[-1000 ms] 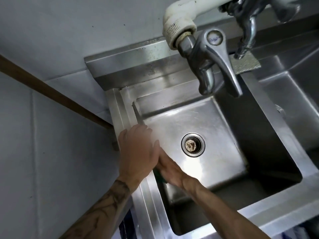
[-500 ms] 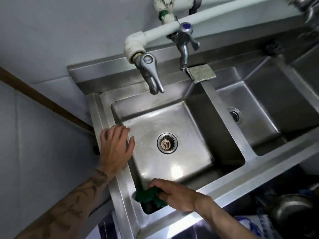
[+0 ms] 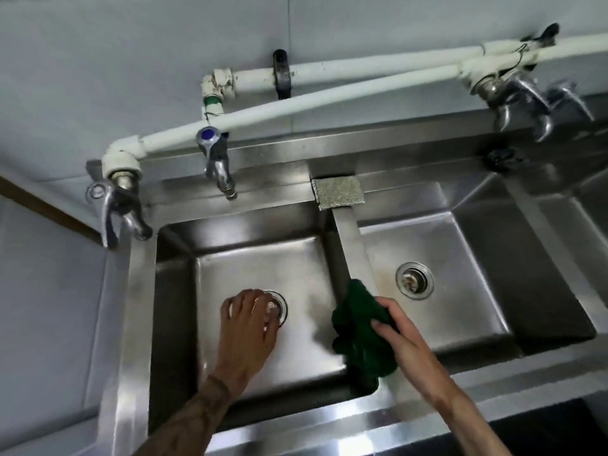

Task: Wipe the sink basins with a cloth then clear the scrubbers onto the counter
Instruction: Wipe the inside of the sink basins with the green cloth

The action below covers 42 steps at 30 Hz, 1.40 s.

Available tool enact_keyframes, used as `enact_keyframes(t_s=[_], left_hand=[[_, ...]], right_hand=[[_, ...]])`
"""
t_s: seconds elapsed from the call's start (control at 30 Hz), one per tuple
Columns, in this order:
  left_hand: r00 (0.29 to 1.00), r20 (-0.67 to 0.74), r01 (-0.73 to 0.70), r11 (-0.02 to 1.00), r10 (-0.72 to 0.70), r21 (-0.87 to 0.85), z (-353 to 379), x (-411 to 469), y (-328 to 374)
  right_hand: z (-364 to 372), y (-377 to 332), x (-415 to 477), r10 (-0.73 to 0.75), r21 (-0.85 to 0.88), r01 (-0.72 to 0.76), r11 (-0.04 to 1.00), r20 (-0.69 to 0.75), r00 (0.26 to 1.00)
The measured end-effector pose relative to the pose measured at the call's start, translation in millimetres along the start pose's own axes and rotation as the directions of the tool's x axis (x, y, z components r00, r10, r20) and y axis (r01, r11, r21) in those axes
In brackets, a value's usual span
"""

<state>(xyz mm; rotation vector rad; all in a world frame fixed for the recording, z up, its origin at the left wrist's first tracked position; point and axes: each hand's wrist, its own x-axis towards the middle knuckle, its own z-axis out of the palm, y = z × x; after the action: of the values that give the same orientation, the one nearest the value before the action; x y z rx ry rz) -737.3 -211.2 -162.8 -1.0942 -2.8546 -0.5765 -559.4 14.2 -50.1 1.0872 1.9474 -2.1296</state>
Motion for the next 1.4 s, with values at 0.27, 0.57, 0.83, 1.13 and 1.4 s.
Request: enact_keyframes(t_s=[0.27,0.57,0.83,1.13,1.4], left_hand=[[0.989,-0.002,0.147,0.988,-0.147,-0.055,33,35,116],[0.988,0.035,0.15,0.989,-0.149,-0.018,77,124,182],[0.968,-0.054,0.248,0.967,-0.245,0.055,123,164,194],[0.959,-0.11,0.273,0.955,-0.261,0.115,134,160,198],[0.957,-0.085,0.285,0.951,-0.277,0.12,139,159,197]], right_hand=[[-145,-54,46,-0.156,-0.097,0.149,0.984,-0.078,0.985],[-181,-46,159,-0.3,-0.407,0.251,0.878,-0.061,0.952],[-170,46,259,-0.115,-0.653,0.117,0.749,0.046,0.992],[-155,94,329,-0.232,-0.836,0.304,0.457,0.218,0.948],[-133,163,373,-0.373,-0.919,0.328,0.217,0.232,0.898]])
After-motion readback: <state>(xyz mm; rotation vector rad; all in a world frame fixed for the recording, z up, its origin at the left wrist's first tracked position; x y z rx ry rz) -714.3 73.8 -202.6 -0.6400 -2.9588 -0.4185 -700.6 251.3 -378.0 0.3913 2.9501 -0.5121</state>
